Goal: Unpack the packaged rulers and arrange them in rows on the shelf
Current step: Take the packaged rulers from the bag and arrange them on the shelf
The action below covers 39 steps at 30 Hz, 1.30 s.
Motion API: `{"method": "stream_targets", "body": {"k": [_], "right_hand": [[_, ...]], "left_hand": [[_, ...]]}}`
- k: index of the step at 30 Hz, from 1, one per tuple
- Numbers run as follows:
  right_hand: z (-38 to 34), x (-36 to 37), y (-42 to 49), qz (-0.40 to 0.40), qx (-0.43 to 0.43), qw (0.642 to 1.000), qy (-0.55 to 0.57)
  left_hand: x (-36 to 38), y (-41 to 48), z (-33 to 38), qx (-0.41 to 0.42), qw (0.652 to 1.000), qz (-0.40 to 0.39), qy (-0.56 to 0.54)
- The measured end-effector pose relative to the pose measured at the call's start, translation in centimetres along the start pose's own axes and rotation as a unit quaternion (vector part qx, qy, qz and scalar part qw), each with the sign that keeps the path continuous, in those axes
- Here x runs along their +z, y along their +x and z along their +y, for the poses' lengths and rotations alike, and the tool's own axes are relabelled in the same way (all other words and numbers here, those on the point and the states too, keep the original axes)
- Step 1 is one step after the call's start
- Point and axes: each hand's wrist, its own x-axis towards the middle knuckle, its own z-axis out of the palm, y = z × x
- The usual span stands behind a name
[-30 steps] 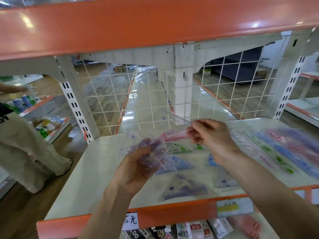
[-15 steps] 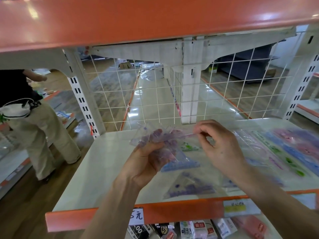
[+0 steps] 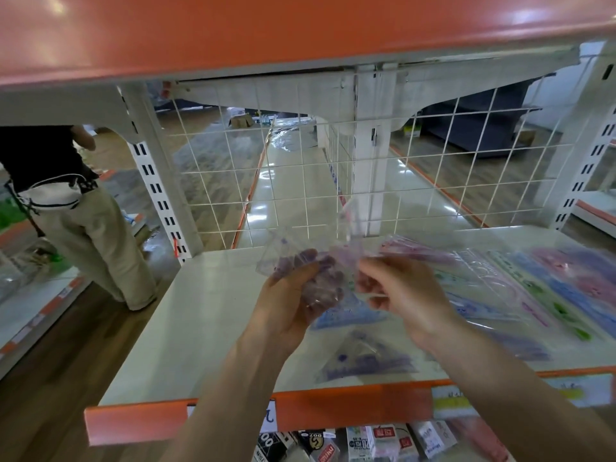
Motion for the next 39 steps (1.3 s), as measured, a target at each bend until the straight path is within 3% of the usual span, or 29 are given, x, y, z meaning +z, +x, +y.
{"method": "stream_targets", "body": {"k": [4,8,10,12,14,16,19,24,29,39], "right_hand": [[0.5,1.1,-0.4,0.002,-0.031,0.993,-0.115],[0.0,0.7,-0.2,-0.05,-0.061,0.973,-0.217],[-0.6,-0.2,0.0,-0.024,-0.144,0.952,-0.268],[-1.3,-1.6,0.5,0.043,-0.292,0.889,-0.35],[-2.0,-2.6,1.3,0.054,-0.368,0.807,-0.458],[-2.2,-3.0,1.7,0.01,-0.356,0.776,-0.521],[-2.0,-3.4,1.5,-0.06,-0.327,0.759,-0.56],[-1.1,-4.0,0.3,-0.136,-0.231,0.798,-0.54],[0.2,-5.3,-0.8,-0.201,-0.138,0.793,-0.559],[0.9,-5.0,-1.8,-0.208,-0.107,0.777,-0.585]], "left_hand": [[1.0,-0.3,-0.1,0.035,0.997,-0.031,0.064],[0.9,-0.5,0.3,0.049,0.995,-0.035,0.077],[0.5,-0.5,0.9,0.045,0.995,-0.034,0.084],[-0.1,-0.4,1.5,0.035,0.994,-0.032,0.095],[-0.3,-0.3,2.0,0.021,0.992,-0.036,0.123],[-0.2,-0.3,2.2,0.008,0.989,-0.049,0.137],[-0.4,-0.2,1.9,-0.021,0.99,-0.053,0.133],[-1.6,-0.4,0.9,-0.059,0.993,0.005,0.102],[-3.2,-0.1,1.5,-0.023,0.996,0.059,0.056],[-2.2,-0.3,1.2,-0.021,0.999,0.028,-0.005]]}}
